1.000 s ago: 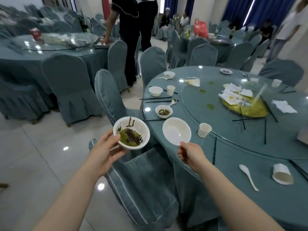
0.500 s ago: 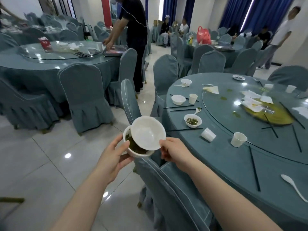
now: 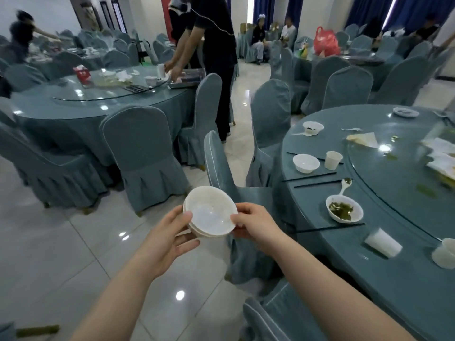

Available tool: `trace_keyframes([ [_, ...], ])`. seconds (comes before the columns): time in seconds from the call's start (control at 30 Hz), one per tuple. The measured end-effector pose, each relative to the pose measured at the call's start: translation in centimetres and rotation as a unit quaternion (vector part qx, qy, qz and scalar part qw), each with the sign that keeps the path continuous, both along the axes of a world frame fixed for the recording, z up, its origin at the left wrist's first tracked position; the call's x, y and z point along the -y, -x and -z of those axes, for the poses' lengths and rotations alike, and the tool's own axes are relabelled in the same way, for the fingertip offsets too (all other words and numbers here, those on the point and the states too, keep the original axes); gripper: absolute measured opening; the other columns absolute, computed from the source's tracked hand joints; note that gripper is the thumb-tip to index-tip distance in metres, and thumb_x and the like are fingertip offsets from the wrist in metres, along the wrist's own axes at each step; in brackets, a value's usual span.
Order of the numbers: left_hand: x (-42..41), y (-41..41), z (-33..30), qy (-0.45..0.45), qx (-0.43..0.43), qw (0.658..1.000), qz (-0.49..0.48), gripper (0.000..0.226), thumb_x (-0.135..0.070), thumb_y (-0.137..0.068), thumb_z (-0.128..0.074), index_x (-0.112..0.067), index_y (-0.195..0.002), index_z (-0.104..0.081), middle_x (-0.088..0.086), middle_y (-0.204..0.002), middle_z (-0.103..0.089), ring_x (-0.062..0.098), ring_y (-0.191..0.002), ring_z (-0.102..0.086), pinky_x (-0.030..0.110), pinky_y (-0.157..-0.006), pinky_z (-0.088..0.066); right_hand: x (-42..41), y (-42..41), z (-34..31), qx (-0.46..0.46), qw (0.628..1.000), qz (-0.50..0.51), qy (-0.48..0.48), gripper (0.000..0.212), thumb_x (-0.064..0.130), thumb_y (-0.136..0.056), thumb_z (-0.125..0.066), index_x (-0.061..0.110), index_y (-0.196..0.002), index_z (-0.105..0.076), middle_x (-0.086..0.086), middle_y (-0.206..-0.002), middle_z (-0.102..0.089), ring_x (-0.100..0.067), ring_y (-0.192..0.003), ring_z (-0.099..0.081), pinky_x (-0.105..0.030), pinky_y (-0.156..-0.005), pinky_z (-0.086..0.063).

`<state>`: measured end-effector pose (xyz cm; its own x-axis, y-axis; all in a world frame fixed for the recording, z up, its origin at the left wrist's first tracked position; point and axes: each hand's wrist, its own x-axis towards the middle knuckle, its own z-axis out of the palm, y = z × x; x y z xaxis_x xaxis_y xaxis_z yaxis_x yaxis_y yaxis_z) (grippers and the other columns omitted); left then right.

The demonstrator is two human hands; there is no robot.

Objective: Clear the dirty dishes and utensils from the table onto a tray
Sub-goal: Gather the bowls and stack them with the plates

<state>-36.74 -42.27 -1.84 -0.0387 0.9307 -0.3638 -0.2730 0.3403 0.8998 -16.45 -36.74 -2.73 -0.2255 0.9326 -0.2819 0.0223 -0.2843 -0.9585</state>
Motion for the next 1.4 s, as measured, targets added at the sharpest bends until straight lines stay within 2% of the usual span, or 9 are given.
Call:
trace_keyframes([
  [0.13,-5.4,1.0,1.3,0.014,0.025,0.999,0.018,0.036,-0.022,-0.085,-0.067,-0.027,-0.119,-0.062,0.014,-0.11,-0.067,0.032,-0.093,-0.071,0.034,-0.069,-0.058,-4.2,0.6,0.8,-0.029,0.997,0.06,0.047,0.012,0.01,-0.091,-0.057,0.008,-0.098,-0.066,-0.005,-0.071,-0.063,-0.013,-0.052,-0.06,-0.023,-0.051,-0.051],
  [0.27,-11.0,1.0,2.1,0.026,0.041,0.996,0.076,0.043,-0.015,-0.079,-0.069,-0.026,-0.12,-0.061,0.015,-0.115,-0.064,0.032,-0.092,-0.071,0.036,-0.069,-0.058,-7.6,0.0,1.7,-0.019,0.992,0.103,0.069,0.013,0.009,-0.091,-0.057,0.005,-0.101,-0.065,-0.007,-0.076,-0.066,-0.02,-0.064,-0.062,-0.037,-0.068,-0.054],
  [0.43,-18.4,0.1,2.2,0.041,0.029,0.989,0.137,0.032,-0.004,-0.09,-0.054,-0.024,-0.115,-0.06,0.014,-0.114,-0.061,0.033,-0.094,-0.067,0.037,-0.066,-0.058,-10.9,-0.2,1.8,-0.062,0.973,0.209,0.072,0.01,0.014,-0.092,-0.06,0.007,-0.099,-0.064,0.004,-0.062,-0.066,-0.012,-0.058,-0.063,-0.031,-0.064,-0.055],
  [0.57,-23.5,0.0,1.4,0.032,0.024,0.977,0.208,0.037,-0.003,-0.09,-0.052,-0.024,-0.119,-0.059,0.013,-0.114,-0.061,0.031,-0.096,-0.064,0.036,-0.067,-0.058,-12.3,-0.4,1.8,-0.084,0.952,0.289,0.053,0.02,0.025,-0.093,-0.06,0.007,-0.097,-0.067,0.001,-0.067,-0.068,-0.012,-0.061,-0.064,-0.03,-0.068,-0.055],
  [0.7,-27.3,-0.7,1.1,0.033,0.038,0.966,0.253,0.039,-0.002,-0.09,-0.049,-0.021,-0.123,-0.057,0.012,-0.113,-0.062,0.03,-0.097,-0.063,0.035,-0.064,-0.058,-12.9,-1.1,2.4,-0.111,0.907,0.399,0.071,0.024,0.027,-0.095,-0.058,0.005,-0.099,-0.066,-0.01,-0.079,-0.069,-0.021,-0.067,-0.064,-0.031,-0.065,-0.057],
  [1.0,-34.6,-4.0,2.1,0.042,0.036,0.95,0.306,0.034,-0.004,-0.092,-0.047,-0.026,-0.114,-0.062,0.012,-0.114,-0.061,0.032,-0.101,-0.062,0.035,-0.067,-0.057,-12.3,-8.6,7.2,-0.105,0.797,0.575,0.154,0.013,0.014,-0.094,-0.059,0.004,-0.102,-0.059,-0.012,-0.083,-0.067,-0.019,-0.068,-0.06,-0.027,-0.063,-0.051],
  [1.17,-40.0,-6.5,3.3,0.046,0.021,0.949,0.312,0.033,-0.005,-0.091,-0.047,-0.026,-0.112,-0.062,0.013,-0.113,-0.062,0.032,-0.099,-0.063,0.032,-0.061,-0.058,-14.9,-14.1,11.3,-0.135,0.736,0.623,0.228,0.026,0.028,-0.094,-0.06,0.004,-0.103,-0.057,-0.013,-0.088,-0.068,-0.022,-0.067,-0.06,-0.029,-0.06,-0.05],
  [1.3,-43.6,-8.5,4.3,0.052,0.014,0.948,0.313,0.031,-0.006,-0.091,-0.045,-0.026,-0.105,-0.065,0.011,-0.11,-0.062,0.029,-0.096,-0.063,0.03,-0.06,-0.057,-17.6,-16.9,13.7,-0.166,0.69,0.659,0.251,0.035,0.038,-0.098,-0.05,0.004,-0.093,-0.055,-0.012,-0.082,-0.068,-0.021,-0.064,-0.061,-0.024,-0.05,-0.048],
  [1.4,-45.5,-9.6,5.0,0.059,0.013,0.948,0.312,0.034,-0.006,-0.092,-0.045,-0.025,-0.115,-0.061,0.01,-0.112,-0.062,0.029,-0.098,-0.063,0.033,-0.065,-0.057,-19.2,-18.3,14.6,-0.155,0.666,0.692,0.23,0.028,0.026,-0.1,-0.045,0.006,-0.083,-0.054,-0.007,-0.056,-0.067,-0.015,-0.042,-0.059,-0.015,-0.036,-0.041],
])
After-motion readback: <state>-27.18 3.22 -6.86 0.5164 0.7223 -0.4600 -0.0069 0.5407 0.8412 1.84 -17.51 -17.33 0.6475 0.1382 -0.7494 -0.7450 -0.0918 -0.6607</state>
